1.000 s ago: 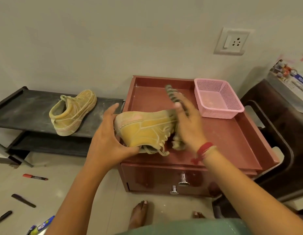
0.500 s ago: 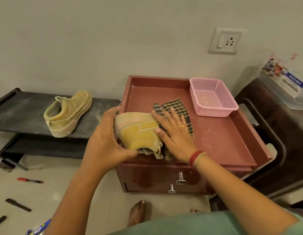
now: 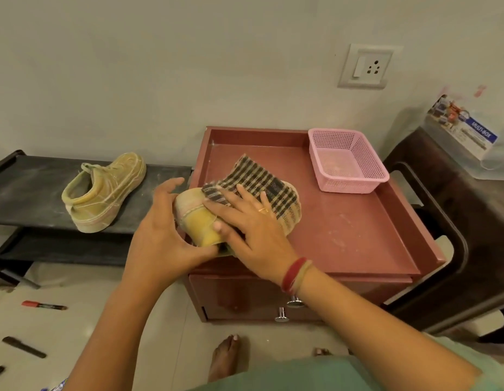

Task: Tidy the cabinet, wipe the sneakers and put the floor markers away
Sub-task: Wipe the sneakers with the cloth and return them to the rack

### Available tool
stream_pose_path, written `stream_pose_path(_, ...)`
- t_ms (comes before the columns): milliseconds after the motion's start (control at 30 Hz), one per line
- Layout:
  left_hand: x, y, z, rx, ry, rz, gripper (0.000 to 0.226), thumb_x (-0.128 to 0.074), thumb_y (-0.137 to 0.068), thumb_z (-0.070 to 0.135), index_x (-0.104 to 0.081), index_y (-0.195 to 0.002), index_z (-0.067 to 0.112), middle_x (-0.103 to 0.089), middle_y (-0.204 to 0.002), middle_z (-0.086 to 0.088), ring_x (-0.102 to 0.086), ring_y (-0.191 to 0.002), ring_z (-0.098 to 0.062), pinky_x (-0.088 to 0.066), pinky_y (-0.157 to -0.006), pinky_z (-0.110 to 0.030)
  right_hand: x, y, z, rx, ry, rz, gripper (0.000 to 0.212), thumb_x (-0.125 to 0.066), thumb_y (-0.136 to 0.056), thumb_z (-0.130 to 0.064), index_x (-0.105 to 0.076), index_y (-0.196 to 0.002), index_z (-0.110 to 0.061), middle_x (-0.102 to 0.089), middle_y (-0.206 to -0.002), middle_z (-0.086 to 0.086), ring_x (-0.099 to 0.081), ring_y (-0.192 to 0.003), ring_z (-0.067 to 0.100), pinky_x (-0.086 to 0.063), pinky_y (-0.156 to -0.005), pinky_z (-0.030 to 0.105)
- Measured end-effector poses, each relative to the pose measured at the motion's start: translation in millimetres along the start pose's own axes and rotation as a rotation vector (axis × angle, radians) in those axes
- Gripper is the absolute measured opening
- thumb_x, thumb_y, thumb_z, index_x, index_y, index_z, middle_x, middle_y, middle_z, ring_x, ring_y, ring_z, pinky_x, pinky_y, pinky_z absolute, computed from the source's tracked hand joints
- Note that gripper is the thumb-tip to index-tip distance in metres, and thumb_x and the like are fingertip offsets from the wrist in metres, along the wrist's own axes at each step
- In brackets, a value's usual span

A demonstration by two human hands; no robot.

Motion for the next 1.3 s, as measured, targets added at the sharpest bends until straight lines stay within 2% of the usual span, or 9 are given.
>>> stream_pose_path(167,-0.2,3.6,1.0,-0.037,-0.039,-0.017,0.104,-0.073,-0.045,0.056,-0.027,-0.136,0.033,-0.042,-0.106,0.029,-0.055,-0.094,-0.004,-0.058,-0.072,-0.040,6.0,-6.6,26.0,-0.098,-0.019,0.054,0.058,-0.032,-0.092,-0.056,-0.016,-0.145,-0.041,-0.031,-0.148,-0.017,-0.011,-0.143,0.015,0.003,-0.117,0.045)
stream_pose_path(300,0.4,3.0,0.4,-0.053,-0.072,-0.013,0.105,-0.071,-0.043,0.056,-0.026,-0.136,0.033,-0.041,-0.104,0.031,-0.052,-0.096,-0.004,-0.057,-0.073,-0.040,5.6,-3.6,48.8,-0.197,-0.004,0.117,0.057,-0.029,-0.087,-0.063,-0.035,-0.139,-0.040,-0.028,-0.140,-0.031,-0.006,-0.140,0.004,0.002,-0.117,0.045)
stream_pose_path(433,-0.1,2.4,-1.0,-0.019,-0.052,-0.003,0.105,-0.071,-0.044,0.057,-0.027,-0.136,0.034,-0.041,-0.103,0.032,-0.052,-0.092,-0.002,-0.058,-0.073,-0.042,9.5,3.6,78.7,-0.375,-0.142,0.265,0.055,-0.032,-0.090,-0.058,-0.025,-0.142,-0.039,-0.020,-0.147,-0.024,-0.004,-0.144,0.011,-0.007,-0.112,0.032)
stream_pose_path(567,-0.2,0.2,-2.9,0.040,-0.032,0.020,0.101,-0.070,-0.043,0.059,-0.029,-0.133,0.037,-0.044,-0.102,0.033,-0.051,-0.087,0.011,-0.058,-0.072,-0.040,14.0,8.0,112.9,-0.569,-0.359,0.312,0.065,-0.041,-0.088,-0.057,-0.040,-0.140,-0.019,-0.043,-0.144,0.006,-0.037,-0.134,0.021,-0.028,-0.113,0.041)
stream_pose_path(700,1.5,-0.6,-4.0,0.076,-0.066,0.068,0.085,-0.067,-0.044,0.064,-0.043,-0.121,0.036,-0.055,-0.101,0.015,-0.058,-0.087,-0.007,-0.057,-0.069,-0.044,23.0,14.6,126.8,-0.614,-0.244,0.224,0.050,-0.043,-0.094,-0.047,-0.054,-0.124,-0.009,-0.062,-0.117,0.005,-0.056,-0.113,0.025,-0.042,-0.089,0.029)
stream_pose_path(833,7.3,-3.2,-11.3,0.202,-0.006,0.111,0.072,-0.068,-0.042,0.064,-0.050,-0.110,0.044,-0.056,-0.097,0.024,-0.057,-0.090,-0.002,-0.056,-0.077,-0.042,41.6,16.2,103.5,-0.508,-0.356,0.489,0.035,-0.043,-0.098,-0.028,-0.050,-0.129,-0.015,-0.055,-0.128,-0.001,-0.049,-0.121,0.017,-0.037,-0.098,0.026)
stream_pose_path(1000,6.2,-1.0,-9.1,0.222,0.034,0.094,0.074,-0.068,-0.040,0.062,-0.055,-0.109,0.040,-0.053,-0.097,0.032,-0.055,-0.090,0.003,-0.054,-0.076,-0.033,11.6,7.3,79.4,-0.366,-0.271,0.186,0.046,-0.036,-0.096,-0.045,-0.022,-0.140,-0.041,-0.015,-0.154,-0.013,0.005,-0.143,0.011,0.000,-0.111,0.031)
stream_pose_path(1200,5.3,-1.3,-11.0,0.263,0.100,0.078,0.077,-0.069,-0.039,0.060,-0.056,-0.112,0.038,-0.058,-0.104,0.023,-0.057,-0.102,-0.006,-0.050,-0.078,-0.028,10.3,14.0,116.4,-0.764,-0.622,0.287,0.084,-0.042,-0.075,-0.074,-0.034,-0.142,-0.024,-0.038,-0.146,0.003,-0.035,-0.134,0.020,-0.027,-0.113,0.045)
stream_pose_path(1300,5.4,-2.2,-9.4,0.254,0.108,0.069,0.076,-0.069,-0.040,0.060,-0.055,-0.111,0.039,-0.057,-0.103,0.027,-0.056,-0.104,-0.007,-0.050,-0.078,-0.028,19.3,15.7,90.5,-0.580,-0.439,0.364,0.061,-0.037,-0.091,-0.058,-0.031,-0.142,-0.026,-0.027,-0.148,-0.008,-0.021,-0.139,0.011,-0.014,-0.116,0.033)
Point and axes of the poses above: each hand's wrist, its own y-axis away from the middle knuckle, its own x-axis out of the back of the hand, z = x × y, the point moved 3 cm from there along -y, towards the middle knuckle
